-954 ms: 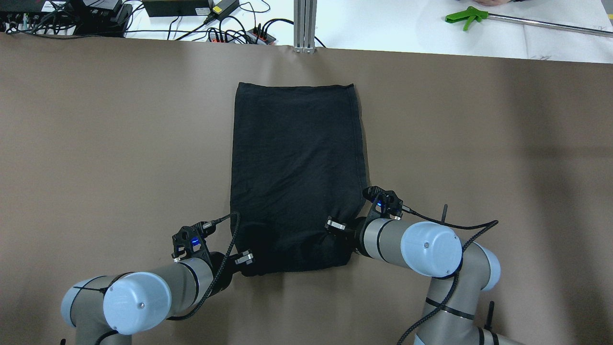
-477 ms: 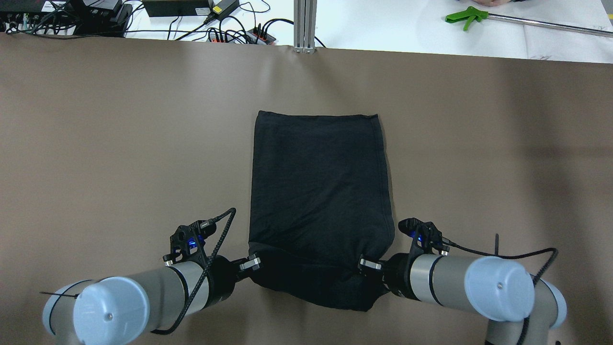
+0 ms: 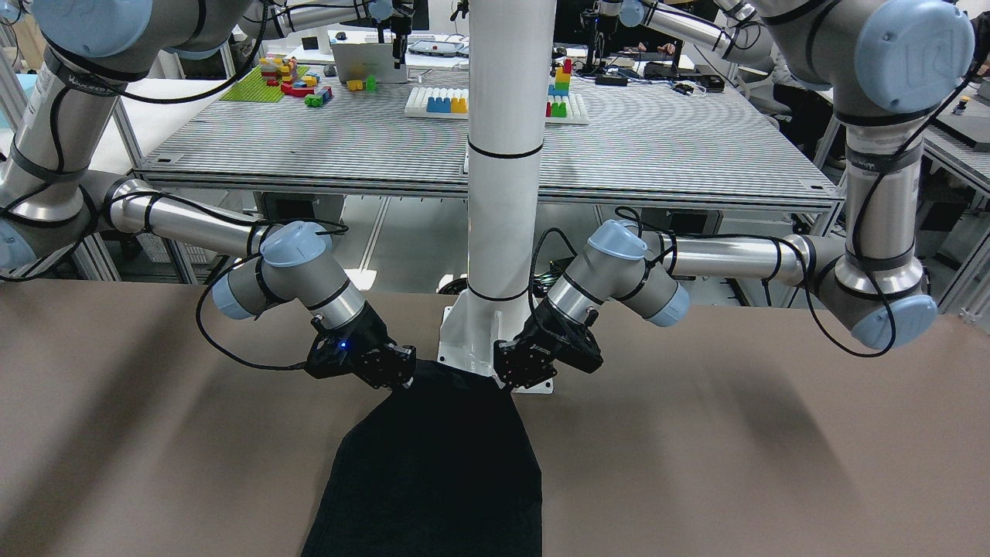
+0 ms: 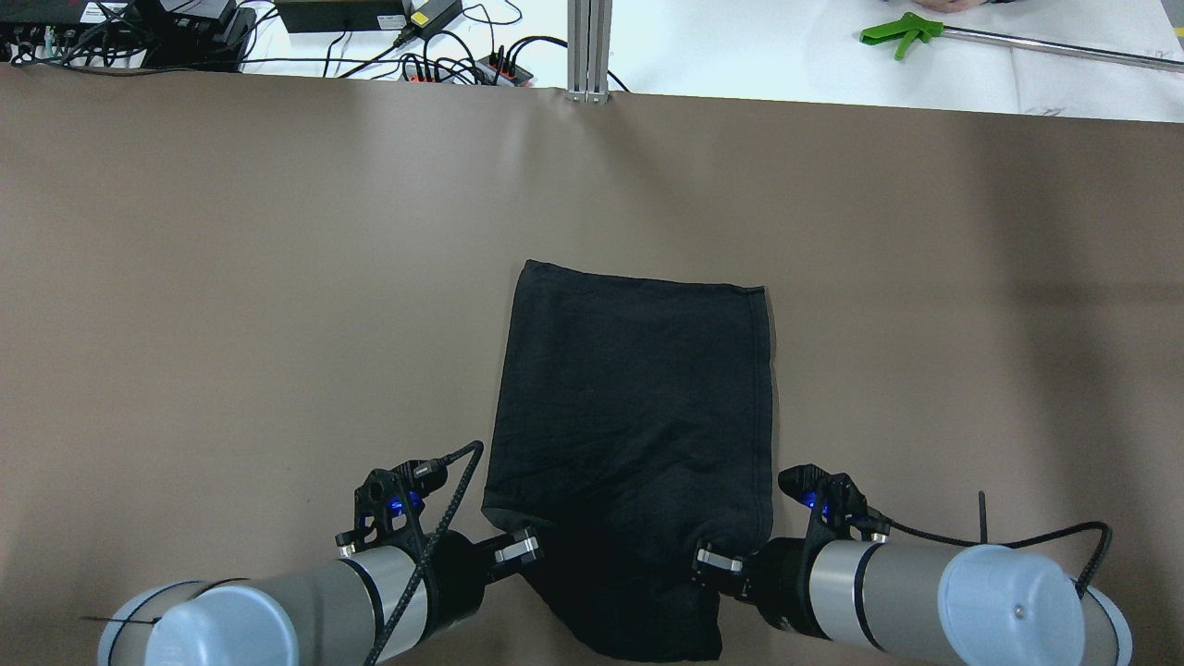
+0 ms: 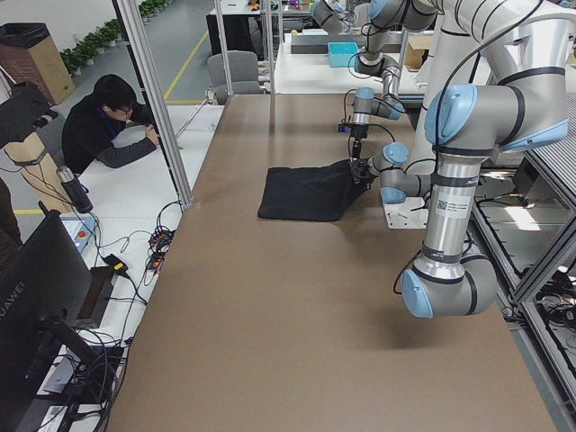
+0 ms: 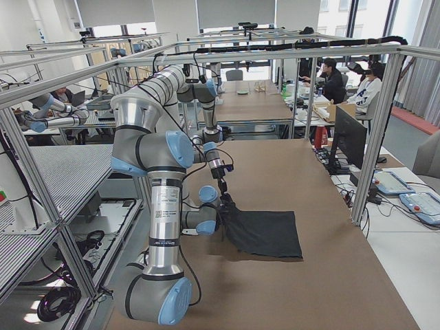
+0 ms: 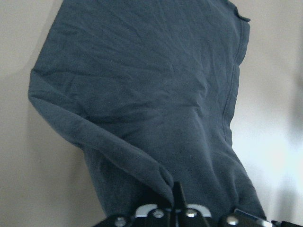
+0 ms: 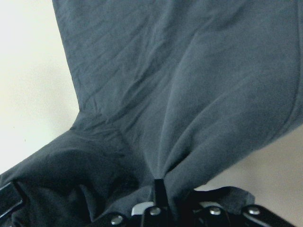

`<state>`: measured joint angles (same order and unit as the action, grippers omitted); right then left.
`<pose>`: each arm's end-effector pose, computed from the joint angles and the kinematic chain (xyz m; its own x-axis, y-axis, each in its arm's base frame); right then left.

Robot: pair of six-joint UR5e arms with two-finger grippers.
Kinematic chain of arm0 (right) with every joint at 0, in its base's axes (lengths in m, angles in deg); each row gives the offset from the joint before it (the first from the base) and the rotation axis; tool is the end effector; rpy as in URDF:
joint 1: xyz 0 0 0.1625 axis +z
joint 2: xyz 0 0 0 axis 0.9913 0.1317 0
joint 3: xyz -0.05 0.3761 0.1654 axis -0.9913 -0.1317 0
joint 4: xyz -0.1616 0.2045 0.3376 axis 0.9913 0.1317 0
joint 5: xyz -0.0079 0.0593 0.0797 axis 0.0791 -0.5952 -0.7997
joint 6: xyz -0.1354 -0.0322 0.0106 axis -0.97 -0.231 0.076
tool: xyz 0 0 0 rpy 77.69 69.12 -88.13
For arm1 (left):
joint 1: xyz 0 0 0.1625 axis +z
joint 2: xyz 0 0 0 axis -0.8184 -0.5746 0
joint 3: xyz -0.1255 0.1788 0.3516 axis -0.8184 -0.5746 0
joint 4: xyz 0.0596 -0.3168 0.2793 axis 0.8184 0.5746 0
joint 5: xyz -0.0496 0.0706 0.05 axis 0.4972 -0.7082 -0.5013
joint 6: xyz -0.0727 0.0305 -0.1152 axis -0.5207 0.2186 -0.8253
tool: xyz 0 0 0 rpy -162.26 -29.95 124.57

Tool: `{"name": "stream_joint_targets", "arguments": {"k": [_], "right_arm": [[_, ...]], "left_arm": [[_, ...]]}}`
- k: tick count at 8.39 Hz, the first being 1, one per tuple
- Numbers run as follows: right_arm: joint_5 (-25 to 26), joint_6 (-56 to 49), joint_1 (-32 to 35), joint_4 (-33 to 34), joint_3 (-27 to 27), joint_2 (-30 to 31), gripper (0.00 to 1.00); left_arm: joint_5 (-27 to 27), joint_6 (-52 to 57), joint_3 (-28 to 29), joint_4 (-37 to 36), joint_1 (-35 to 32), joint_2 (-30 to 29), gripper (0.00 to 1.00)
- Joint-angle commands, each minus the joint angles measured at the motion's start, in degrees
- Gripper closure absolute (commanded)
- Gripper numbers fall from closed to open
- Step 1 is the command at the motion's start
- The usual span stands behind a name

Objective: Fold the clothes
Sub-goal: 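Lift the near edge with both grippers and fold it over toward the far edge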

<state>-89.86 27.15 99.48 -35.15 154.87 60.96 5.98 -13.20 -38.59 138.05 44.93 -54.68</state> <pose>-0.4628 -0.2633 0.2649 0.1945 0.2561 0.9469 -0.2165 0.9527 -0.2132 0.5362 -0.2581 0.1569 0.0631 -0.2306 -0.9710 0.3879 0.9021 -0.1890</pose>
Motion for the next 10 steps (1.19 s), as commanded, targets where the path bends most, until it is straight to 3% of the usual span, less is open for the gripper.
{"name": "stream_joint_targets", "arguments": {"k": [1,2,3,5,8,10], "right_arm": [[-0.87,-6.32,10.25,0.95,-4.11,-3.20,1.00],[-1.48,-6.96,13.86,1.04,-6.22,-4.52,1.00],[-2.44,-6.97,16.85,1.30,-8.42,-6.62,1.00],[-2.45,-7.05,18.02,1.31,-14.91,-12.06,1.00],[-1.66,-8.97,19.43,0.78,-25.29,-18.32,1.00],[-0.96,-9.51,19.87,0.69,-27.07,-18.60,0.96]], "left_arm": [[4.01,2.02,0.49,-0.25,-9.28,-0.20,1.00],[9.87,2.02,2.33,-0.16,-16.12,-1.94,1.00],[12.97,2.02,7.83,-0.16,-20.19,-6.40,1.00],[13.53,2.02,22.15,0.63,-24.61,-16.16,1.00],[13.18,2.63,31.50,6.50,-24.72,-17.69,1.00],[13.01,2.46,33.19,7.40,-24.11,-17.69,1.00]]}}
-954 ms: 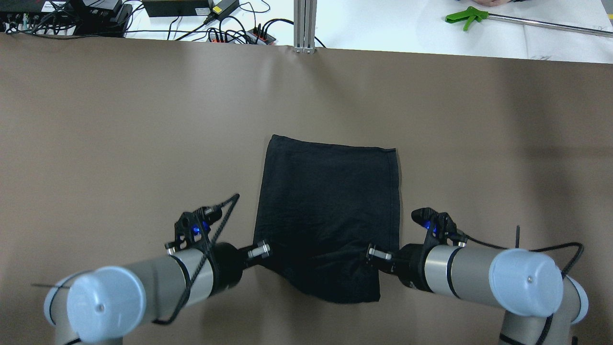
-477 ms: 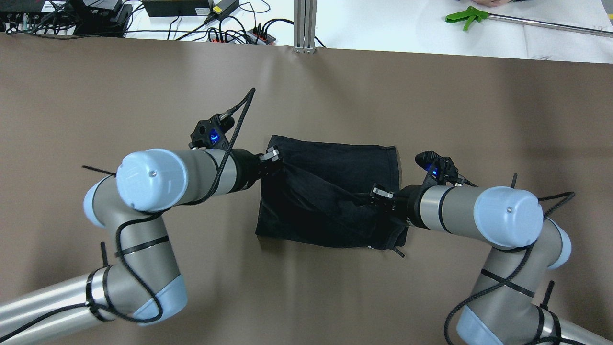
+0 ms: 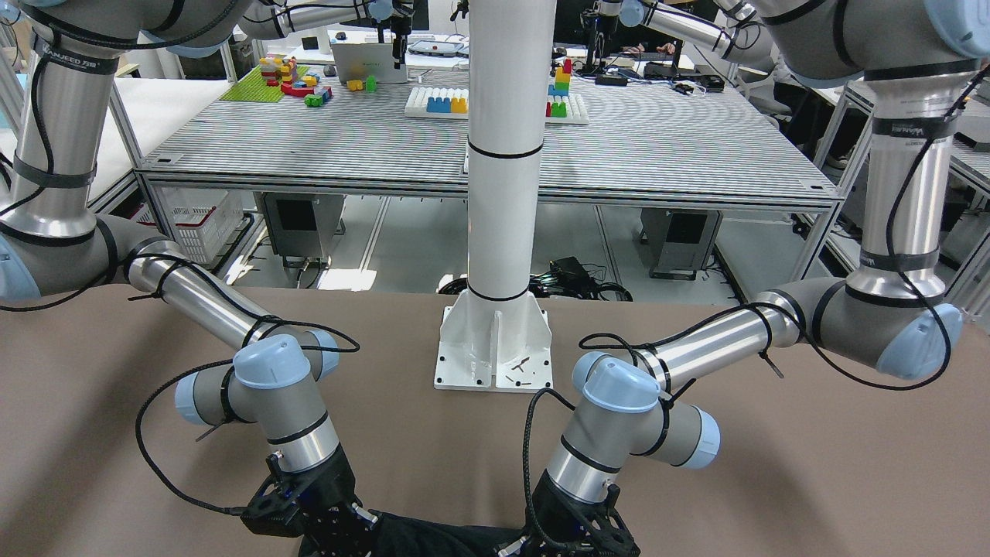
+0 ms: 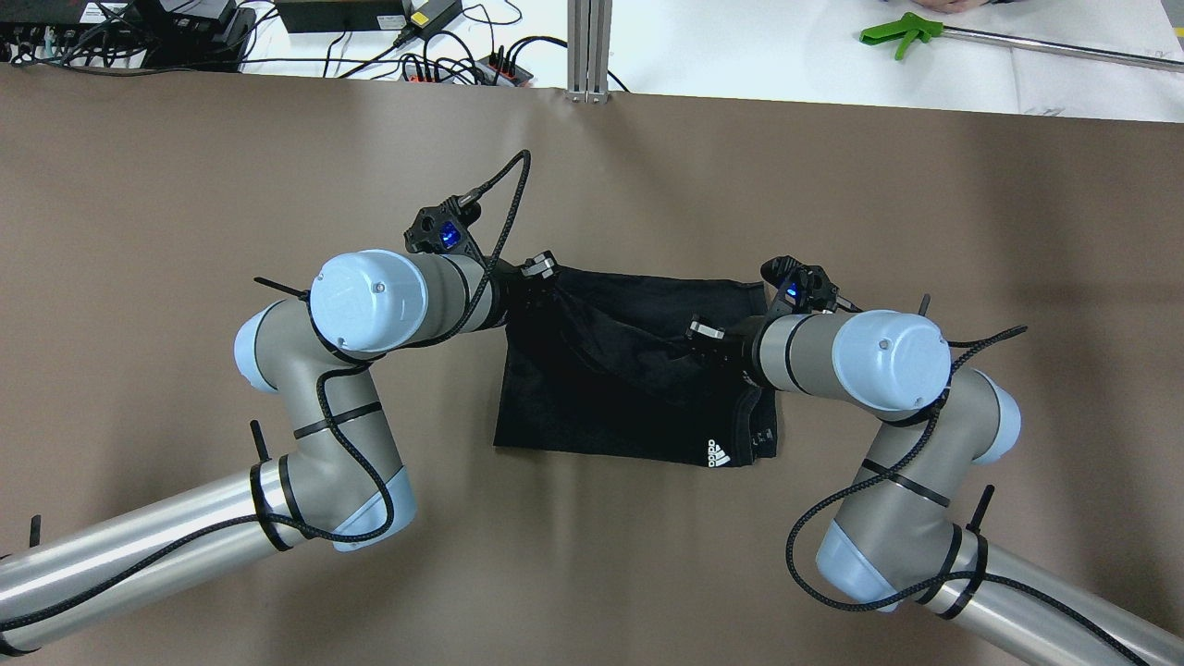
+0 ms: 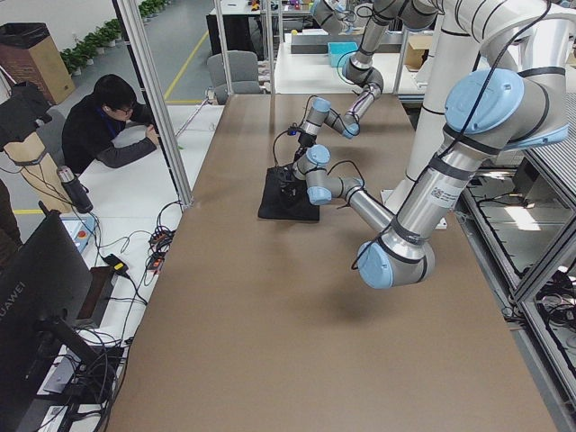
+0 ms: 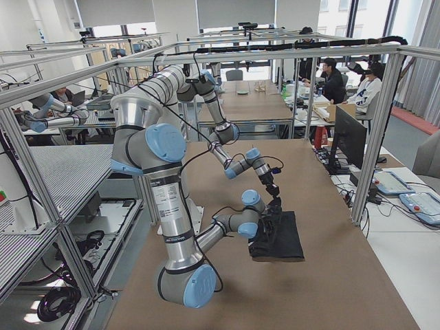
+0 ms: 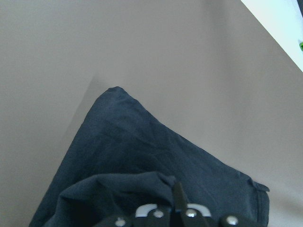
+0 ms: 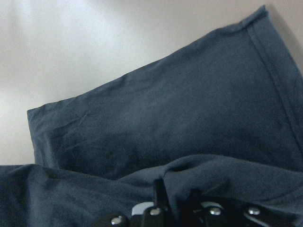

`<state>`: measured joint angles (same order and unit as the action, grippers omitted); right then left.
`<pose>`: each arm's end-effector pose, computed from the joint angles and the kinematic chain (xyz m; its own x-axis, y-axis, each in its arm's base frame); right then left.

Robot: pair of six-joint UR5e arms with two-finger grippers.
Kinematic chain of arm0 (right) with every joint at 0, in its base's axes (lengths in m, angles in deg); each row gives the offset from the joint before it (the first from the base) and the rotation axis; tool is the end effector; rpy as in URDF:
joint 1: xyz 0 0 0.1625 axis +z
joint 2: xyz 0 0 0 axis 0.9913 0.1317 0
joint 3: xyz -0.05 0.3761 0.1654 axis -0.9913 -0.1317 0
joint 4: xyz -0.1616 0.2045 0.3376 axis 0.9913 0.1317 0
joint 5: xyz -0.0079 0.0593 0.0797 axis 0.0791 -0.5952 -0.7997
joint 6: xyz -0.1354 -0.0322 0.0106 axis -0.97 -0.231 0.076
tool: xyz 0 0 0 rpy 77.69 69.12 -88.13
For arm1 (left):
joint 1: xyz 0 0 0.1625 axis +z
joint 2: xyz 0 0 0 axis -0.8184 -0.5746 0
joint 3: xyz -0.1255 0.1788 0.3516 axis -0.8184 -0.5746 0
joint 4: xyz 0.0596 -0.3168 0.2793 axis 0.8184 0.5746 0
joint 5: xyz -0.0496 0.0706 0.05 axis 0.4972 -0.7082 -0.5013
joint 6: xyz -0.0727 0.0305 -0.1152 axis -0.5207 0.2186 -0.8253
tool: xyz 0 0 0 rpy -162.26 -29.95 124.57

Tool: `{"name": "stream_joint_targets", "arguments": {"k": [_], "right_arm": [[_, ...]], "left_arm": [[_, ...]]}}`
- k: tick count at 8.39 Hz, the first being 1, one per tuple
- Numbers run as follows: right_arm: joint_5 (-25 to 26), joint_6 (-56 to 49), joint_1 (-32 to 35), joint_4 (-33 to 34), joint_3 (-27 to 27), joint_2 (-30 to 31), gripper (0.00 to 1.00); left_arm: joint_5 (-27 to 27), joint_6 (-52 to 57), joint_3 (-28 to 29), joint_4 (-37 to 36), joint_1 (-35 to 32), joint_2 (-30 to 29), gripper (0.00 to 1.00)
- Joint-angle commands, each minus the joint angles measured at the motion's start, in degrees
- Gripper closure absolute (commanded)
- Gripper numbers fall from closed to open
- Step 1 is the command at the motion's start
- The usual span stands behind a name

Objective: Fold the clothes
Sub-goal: 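Lift the near edge with both grippers and fold it over toward the far edge, then release the folded edge with both grippers and lift them away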

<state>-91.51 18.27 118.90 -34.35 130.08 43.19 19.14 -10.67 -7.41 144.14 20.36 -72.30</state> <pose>-0.4785 -0.4930 0.2963 0.2824 0.2523 0.9255 -0.4838 0.8706 -0.0897 0.5504 -0.5362 0.1814 0.1277 -0.3032 -0.9443 0.5761 0.7977 -0.1783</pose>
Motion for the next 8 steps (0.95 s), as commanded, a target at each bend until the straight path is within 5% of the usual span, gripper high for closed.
{"name": "stream_joint_targets", "arguments": {"k": [1,2,5,8], "right_arm": [[0.78,-0.63,0.36,-0.02,-2.54,-0.92,0.16],[0.61,-0.72,0.53,-0.02,-2.54,-1.00,0.05],[-12.80,-5.91,7.37,0.07,-1.76,-1.00,0.05],[-13.81,-4.94,3.90,4.17,5.52,-0.04,0.05]], "left_arm": [[-0.16,-0.25,2.02,1.40,0.64,-0.16,0.50],[-0.24,-0.16,2.02,1.22,0.73,-0.34,0.06],[1.50,0.45,2.01,0.43,-5.31,-0.95,0.06],[10.90,4.93,2.19,-0.54,-13.14,0.53,0.06]]}}
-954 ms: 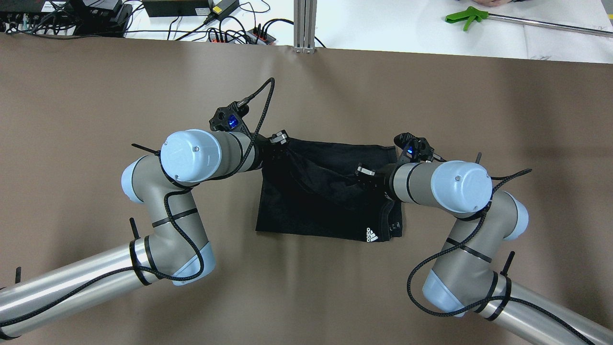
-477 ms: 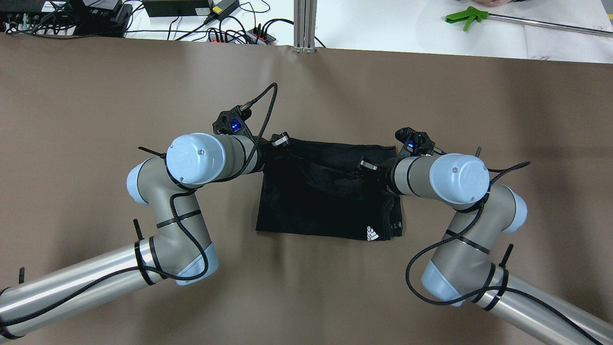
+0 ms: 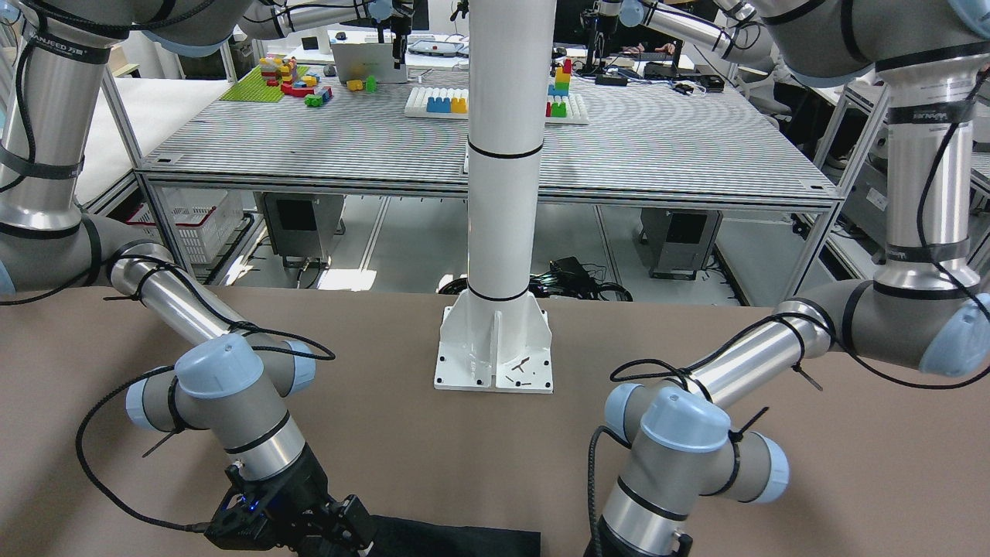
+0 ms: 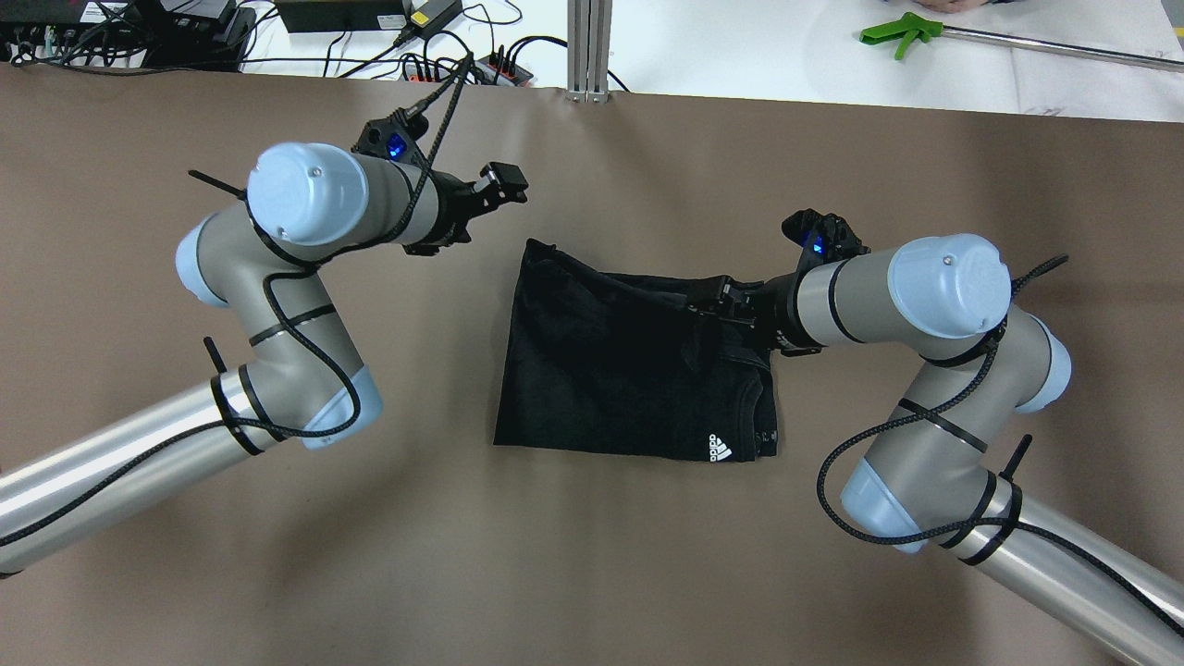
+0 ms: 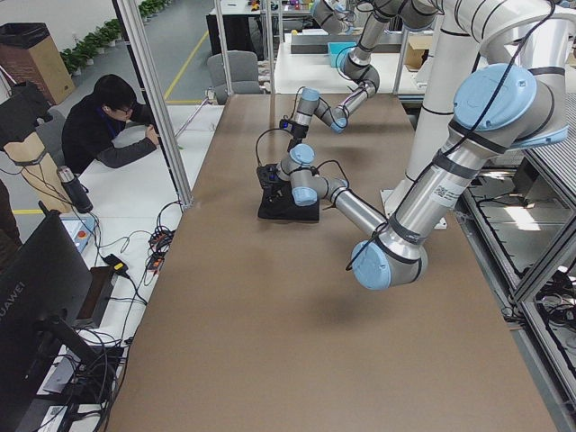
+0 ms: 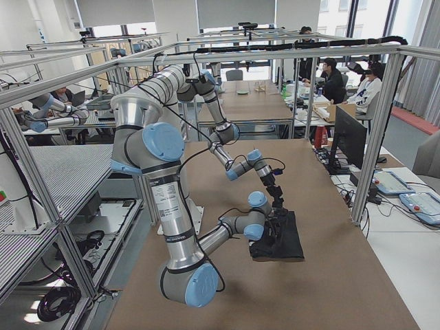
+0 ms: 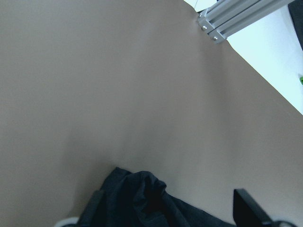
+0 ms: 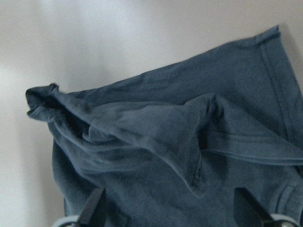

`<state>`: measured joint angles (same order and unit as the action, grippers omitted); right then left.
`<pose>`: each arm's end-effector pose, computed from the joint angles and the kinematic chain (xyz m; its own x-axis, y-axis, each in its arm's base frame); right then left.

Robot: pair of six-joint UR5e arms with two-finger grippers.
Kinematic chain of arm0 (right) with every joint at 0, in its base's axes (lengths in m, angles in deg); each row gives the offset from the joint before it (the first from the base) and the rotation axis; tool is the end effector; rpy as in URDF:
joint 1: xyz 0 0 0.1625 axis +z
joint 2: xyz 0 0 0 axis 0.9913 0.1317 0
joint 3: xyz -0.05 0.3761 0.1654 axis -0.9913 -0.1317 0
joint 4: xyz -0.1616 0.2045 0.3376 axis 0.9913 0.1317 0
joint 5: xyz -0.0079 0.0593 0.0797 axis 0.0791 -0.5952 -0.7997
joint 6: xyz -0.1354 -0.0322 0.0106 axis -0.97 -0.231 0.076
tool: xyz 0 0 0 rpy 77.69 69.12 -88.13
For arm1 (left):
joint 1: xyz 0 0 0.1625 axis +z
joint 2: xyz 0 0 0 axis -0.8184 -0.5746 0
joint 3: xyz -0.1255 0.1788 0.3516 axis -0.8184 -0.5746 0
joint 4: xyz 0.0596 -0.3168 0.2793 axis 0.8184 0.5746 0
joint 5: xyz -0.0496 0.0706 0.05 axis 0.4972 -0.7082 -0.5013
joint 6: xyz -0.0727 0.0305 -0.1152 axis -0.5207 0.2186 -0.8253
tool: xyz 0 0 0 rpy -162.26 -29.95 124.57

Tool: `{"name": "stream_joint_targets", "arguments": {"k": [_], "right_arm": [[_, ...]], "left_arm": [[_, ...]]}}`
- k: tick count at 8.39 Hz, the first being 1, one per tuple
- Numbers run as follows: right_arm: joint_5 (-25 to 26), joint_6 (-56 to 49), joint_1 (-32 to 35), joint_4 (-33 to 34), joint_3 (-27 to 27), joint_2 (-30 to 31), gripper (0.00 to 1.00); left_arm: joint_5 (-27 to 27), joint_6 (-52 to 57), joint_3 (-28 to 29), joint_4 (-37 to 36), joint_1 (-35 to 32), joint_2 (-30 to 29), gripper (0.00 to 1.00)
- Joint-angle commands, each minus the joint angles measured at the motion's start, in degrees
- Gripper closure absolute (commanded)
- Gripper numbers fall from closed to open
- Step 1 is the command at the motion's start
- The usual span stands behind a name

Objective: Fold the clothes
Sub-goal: 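Release the folded edge with both grippers and lift them away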

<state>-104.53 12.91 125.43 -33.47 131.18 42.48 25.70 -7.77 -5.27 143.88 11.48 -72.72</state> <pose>-0.4325 -0.5148 0.2776 0.2828 0.1901 0.9401 -0.3637 0.9282 -0.0782 0.4792 -0.6100 0.1945 0.1489 -0.3146 -0.9375 0.6059 0.7782 -0.1649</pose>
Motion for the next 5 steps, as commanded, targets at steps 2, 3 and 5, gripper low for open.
{"name": "stream_joint_targets", "arguments": {"k": [2,3,5], "right_arm": [[5.93,4.02,-8.69,9.45,5.85,-1.95,0.05],[11.37,4.12,-12.29,10.69,5.33,-2.66,0.05],[14.50,2.98,-13.29,13.33,4.44,-4.85,0.06]], "left_arm": [[4.45,3.97,0.49,-0.28,-4.63,1.40,0.06],[4.45,3.97,0.49,-0.19,-4.63,1.84,0.06],[4.71,4.06,0.23,0.16,-4.63,3.06,0.06]]}}
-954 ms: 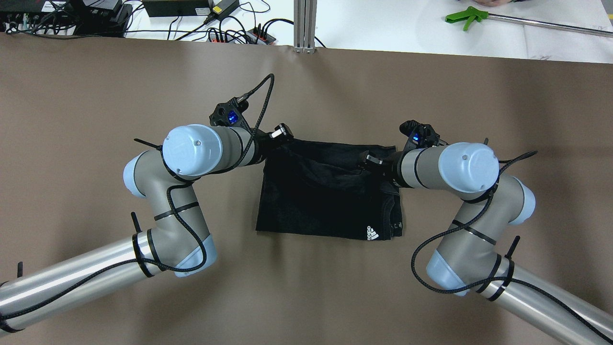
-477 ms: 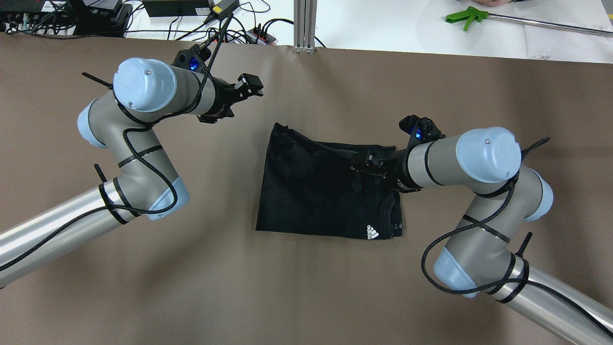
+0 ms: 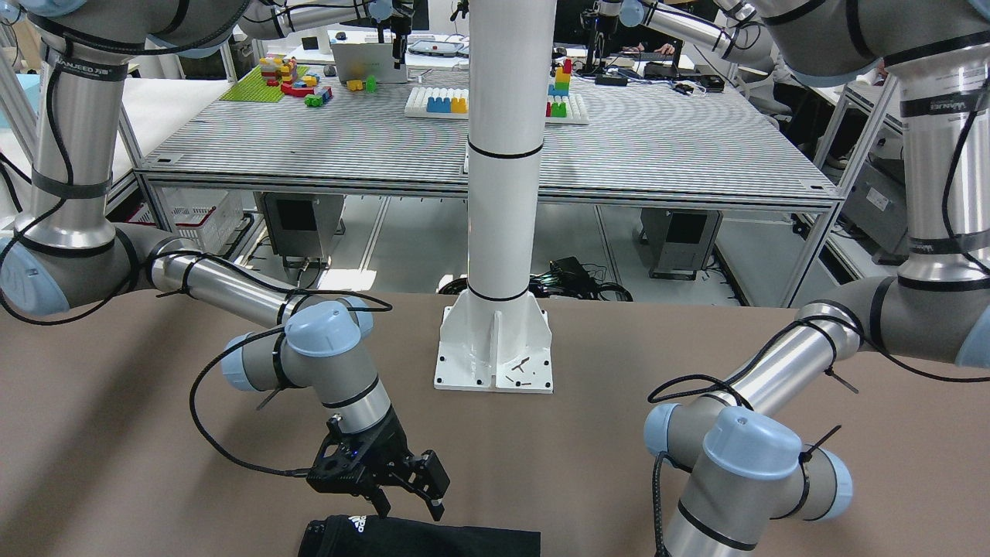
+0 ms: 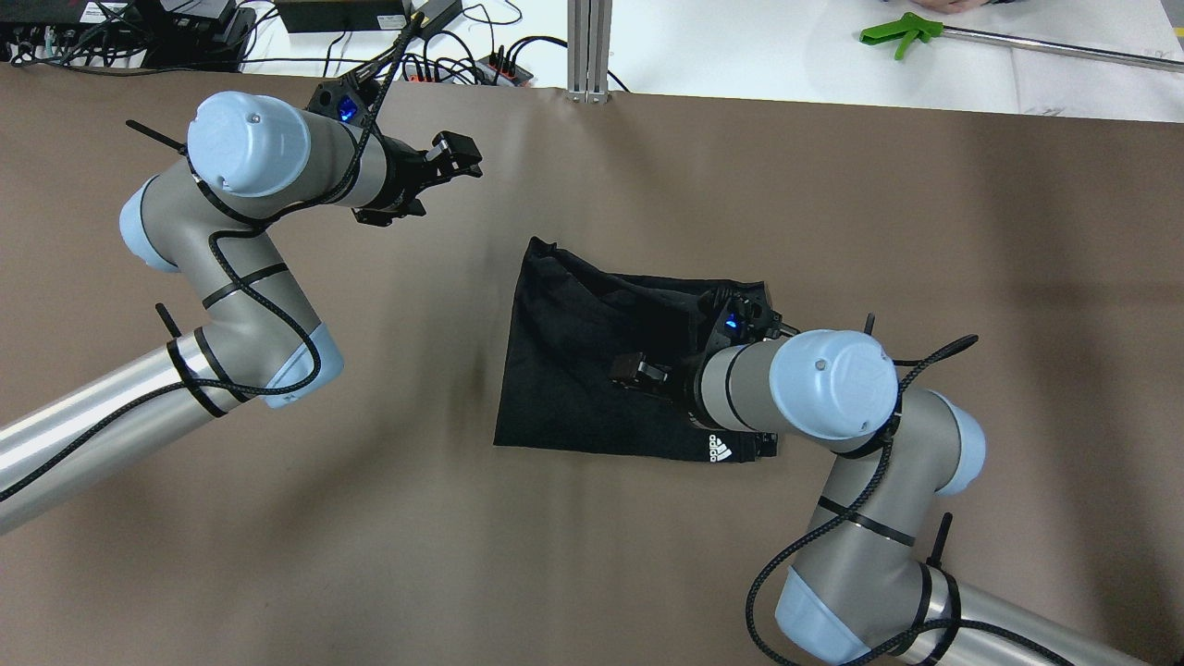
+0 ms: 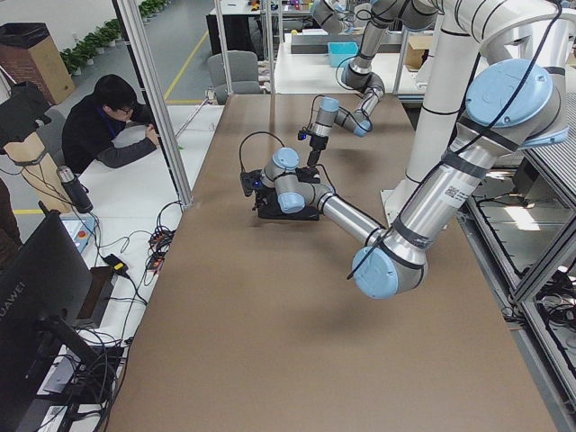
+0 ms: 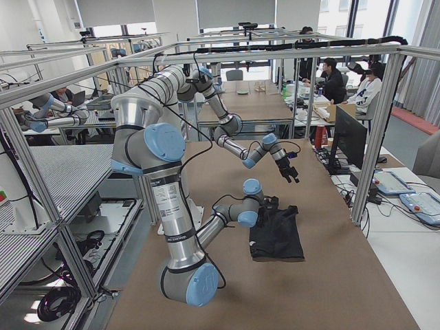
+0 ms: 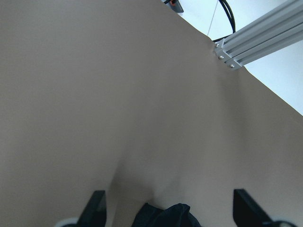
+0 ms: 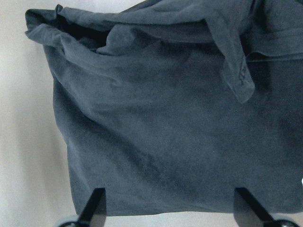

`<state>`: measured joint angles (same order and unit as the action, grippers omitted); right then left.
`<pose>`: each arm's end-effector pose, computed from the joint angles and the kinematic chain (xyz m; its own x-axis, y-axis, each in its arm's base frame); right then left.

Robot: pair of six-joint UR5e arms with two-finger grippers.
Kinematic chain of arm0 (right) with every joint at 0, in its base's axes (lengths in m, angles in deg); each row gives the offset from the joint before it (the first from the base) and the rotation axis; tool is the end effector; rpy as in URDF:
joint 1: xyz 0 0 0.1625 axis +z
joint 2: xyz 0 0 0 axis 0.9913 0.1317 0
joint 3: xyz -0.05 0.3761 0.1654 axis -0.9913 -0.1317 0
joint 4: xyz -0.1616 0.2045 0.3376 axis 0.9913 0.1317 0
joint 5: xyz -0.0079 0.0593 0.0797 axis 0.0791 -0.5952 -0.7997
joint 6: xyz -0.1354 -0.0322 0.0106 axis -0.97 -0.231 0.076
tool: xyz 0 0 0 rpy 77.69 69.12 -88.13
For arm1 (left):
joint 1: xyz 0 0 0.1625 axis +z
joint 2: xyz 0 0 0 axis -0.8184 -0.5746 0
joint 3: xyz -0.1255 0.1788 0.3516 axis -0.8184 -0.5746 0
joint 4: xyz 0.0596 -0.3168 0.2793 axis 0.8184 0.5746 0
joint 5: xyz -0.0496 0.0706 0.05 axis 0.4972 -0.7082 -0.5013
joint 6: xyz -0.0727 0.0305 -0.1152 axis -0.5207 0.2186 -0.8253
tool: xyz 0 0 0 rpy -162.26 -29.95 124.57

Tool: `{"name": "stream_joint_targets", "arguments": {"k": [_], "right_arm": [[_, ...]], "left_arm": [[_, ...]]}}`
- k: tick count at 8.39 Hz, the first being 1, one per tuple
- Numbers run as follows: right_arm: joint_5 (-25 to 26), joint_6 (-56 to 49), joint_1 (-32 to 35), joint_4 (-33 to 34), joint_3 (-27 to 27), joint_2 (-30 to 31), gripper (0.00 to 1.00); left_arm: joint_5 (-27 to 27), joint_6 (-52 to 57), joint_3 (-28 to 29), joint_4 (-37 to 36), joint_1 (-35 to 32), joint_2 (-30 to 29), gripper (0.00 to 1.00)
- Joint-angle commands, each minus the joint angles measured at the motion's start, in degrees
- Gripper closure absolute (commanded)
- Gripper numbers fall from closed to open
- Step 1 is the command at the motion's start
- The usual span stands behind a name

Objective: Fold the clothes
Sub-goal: 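Release the folded edge with both grippers and lift them away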

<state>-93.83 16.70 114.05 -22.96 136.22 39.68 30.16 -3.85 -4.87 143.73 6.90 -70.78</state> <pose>-0.5077 -0.4376 0.2346 0.3380 0.2174 0.9157 -0.3669 0.9264 -0.0845 0.4359 -0.6381 0.2238 0.1993 -0.3080 -0.9303 0.6008 0.7884 -0.1323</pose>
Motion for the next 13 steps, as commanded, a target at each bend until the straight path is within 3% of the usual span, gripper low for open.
{"name": "stream_joint_targets", "arguments": {"k": [1,5,6,9,11,13], "right_arm": [[6.06,-4.22,-1.83,3.61,-2.68,-3.81,0.05],[14.07,-10.91,-0.34,3.01,-18.58,-12.86,0.06],[13.65,-13.02,2.54,3.01,-19.22,-12.88,0.06],[13.73,-22.66,7.99,-1.72,-31.40,-12.96,0.06],[8.06,-34.95,15.53,-1.39,-32.67,-12.88,0.06],[5.31,-40.53,18.90,-0.60,-32.94,-12.88,0.06]], "left_arm": [[1.47,0.75,-0.60,0.67,-0.14,2.26,0.06],[3.23,2.69,-1.49,0.14,-2.07,2.36,0.06],[3.33,3.30,-1.31,0.05,-2.42,2.36,0.06],[3.33,3.49,-1.14,-0.03,-2.25,1.74,0.06],[3.24,3.48,-1.05,-0.03,-2.34,1.57,0.06],[3.33,4.01,-1.05,-0.12,-3.30,1.65,0.06]]}}
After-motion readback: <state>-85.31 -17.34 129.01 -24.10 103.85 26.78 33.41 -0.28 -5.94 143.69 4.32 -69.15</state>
